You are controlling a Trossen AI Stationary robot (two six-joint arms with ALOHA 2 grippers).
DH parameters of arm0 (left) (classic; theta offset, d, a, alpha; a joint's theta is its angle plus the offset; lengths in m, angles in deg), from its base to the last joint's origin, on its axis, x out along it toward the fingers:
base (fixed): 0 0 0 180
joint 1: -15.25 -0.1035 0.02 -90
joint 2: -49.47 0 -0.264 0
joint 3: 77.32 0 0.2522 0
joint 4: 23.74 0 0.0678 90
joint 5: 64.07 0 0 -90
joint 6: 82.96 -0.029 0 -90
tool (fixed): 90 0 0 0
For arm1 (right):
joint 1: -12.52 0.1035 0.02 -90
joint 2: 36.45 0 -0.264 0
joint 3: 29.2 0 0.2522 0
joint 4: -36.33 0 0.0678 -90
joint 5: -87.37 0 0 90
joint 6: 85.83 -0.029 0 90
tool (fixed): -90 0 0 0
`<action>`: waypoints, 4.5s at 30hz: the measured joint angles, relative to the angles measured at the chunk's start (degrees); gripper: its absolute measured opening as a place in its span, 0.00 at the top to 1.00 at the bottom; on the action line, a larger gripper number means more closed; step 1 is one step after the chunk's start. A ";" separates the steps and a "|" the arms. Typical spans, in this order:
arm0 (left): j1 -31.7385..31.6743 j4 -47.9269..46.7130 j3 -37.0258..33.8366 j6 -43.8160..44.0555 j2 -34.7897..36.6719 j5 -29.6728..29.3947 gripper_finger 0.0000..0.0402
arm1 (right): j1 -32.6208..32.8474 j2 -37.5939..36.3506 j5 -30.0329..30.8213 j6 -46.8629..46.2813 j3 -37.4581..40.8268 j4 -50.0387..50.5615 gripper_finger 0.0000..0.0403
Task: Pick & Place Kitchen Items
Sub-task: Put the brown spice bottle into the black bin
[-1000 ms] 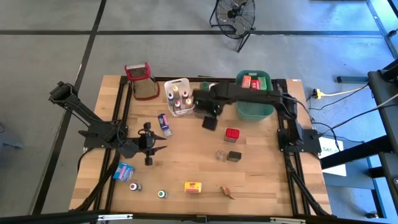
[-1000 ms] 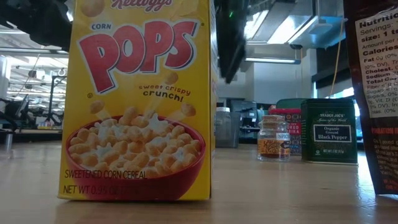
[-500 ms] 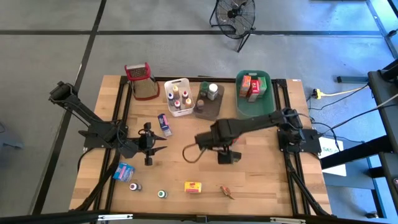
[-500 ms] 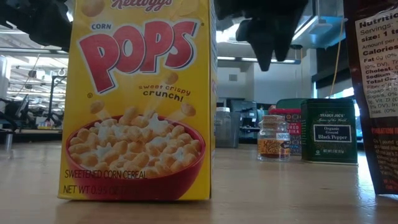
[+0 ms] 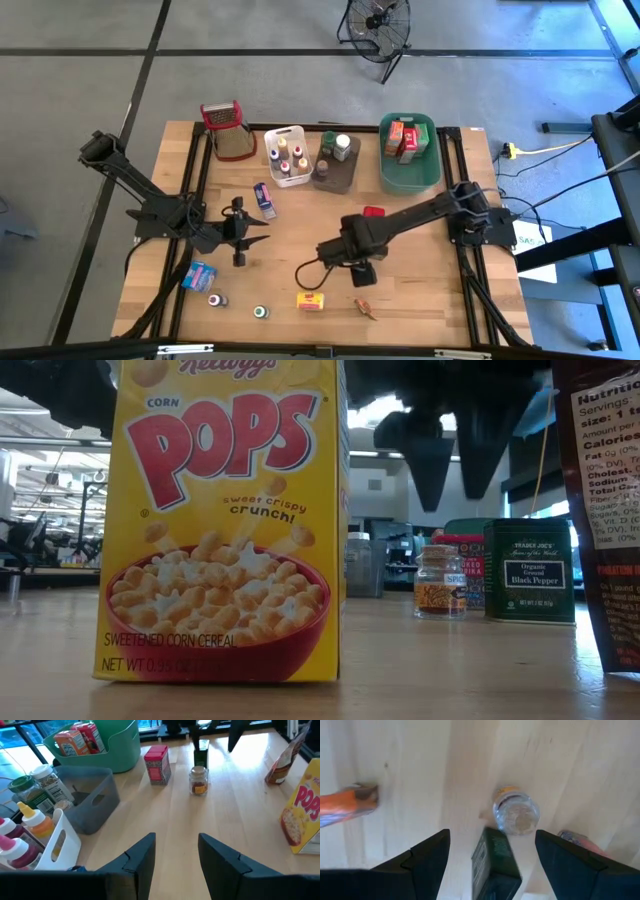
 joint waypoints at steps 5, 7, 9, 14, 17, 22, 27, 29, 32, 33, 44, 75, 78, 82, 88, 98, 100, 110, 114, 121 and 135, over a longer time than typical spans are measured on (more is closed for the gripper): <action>0.00 0.18 0.00 0.00 0.00 0.01 0.64 | -0.92 0.00 1.74 1.58 2.98 -3.08 0.27; 0.00 0.18 0.00 -0.02 0.00 0.00 0.64 | -1.14 0.00 2.57 2.34 4.35 -4.59 0.27; 0.00 0.18 0.00 -0.04 0.00 -0.01 0.64 | -1.28 0.00 2.83 2.84 5.38 -5.12 0.27; 0.00 0.18 0.00 -0.07 0.00 -0.02 0.64 | -1.38 0.00 2.85 3.06 6.83 -6.15 0.27; 0.00 0.19 0.00 -0.06 0.00 -0.18 0.64 | -1.38 0.00 2.98 3.64 7.61 -7.28 0.27; 0.00 1.47 0.00 -0.04 0.00 -0.20 0.64 | -1.55 0.00 2.84 4.56 10.13 -9.99 0.27; 0.00 1.90 0.00 -0.05 0.00 -0.40 0.64 | -1.57 0.00 2.80 5.92 10.90 -11.36 0.27; 0.00 1.90 0.00 -0.02 0.00 -0.79 0.64 | -1.60 0.00 2.71 6.43 11.30 -12.06 0.27; 0.00 1.90 0.00 0.56 0.00 -1.56 0.64 | -1.67 0.00 2.20 6.49 12.13 -12.85 0.27; -0.02 1.90 0.00 0.68 0.00 -1.58 0.64 | -1.70 0.00 1.87 6.48 12.47 -13.15 0.27; -0.01 1.90 0.00 0.90 0.00 -1.58 0.64 | -2.32 0.00 -0.76 6.83 13.89 -15.40 0.27; -0.01 1.86 0.00 0.87 0.00 -1.60 0.64 | -3.18 0.00 -4.05 9.07 13.91 -15.83 0.46; 0.00 1.87 0.00 0.89 0.00 -1.60 0.64 | -3.18 0.00 -4.61 9.45 13.91 -15.85 0.51; -0.01 1.86 0.00 0.88 0.00 -1.60 0.64 | -3.18 0.00 -4.77 9.58 13.89 -15.92 0.55; 0.00 1.86 0.00 0.88 0.00 -1.58 0.64 | -3.18 -0.02 -4.80 10.18 13.89 -16.53 0.55; 0.00 1.43 0.00 0.90 0.00 1.31 0.64 | -3.18 0.07 -1.48 7.74 8.40 -9.01 0.53; -0.01 1.38 0.00 0.90 0.00 2.16 0.64 | -3.18 0.07 0.92 7.64 6.03 -7.08 0.54; 0.04 1.38 0.02 1.38 0.00 7.55 0.64 | -7.51 0.07 10.49 10.01 -9.46 7.97 0.54; 0.04 1.36 0.02 1.38 0.00 7.93 0.64 | -11.07 0.05 10.87 14.13 -14.31 9.35 0.54; 0.04 0.74 0.02 1.40 0.00 7.93 0.64 | -19.11 0.04 10.88 20.45 -17.50 7.56 0.54; 0.04 -0.93 0.02 1.40 0.00 7.92 0.64 | -32.80 0.04 3.03 25.60 -12.79 -4.31 0.54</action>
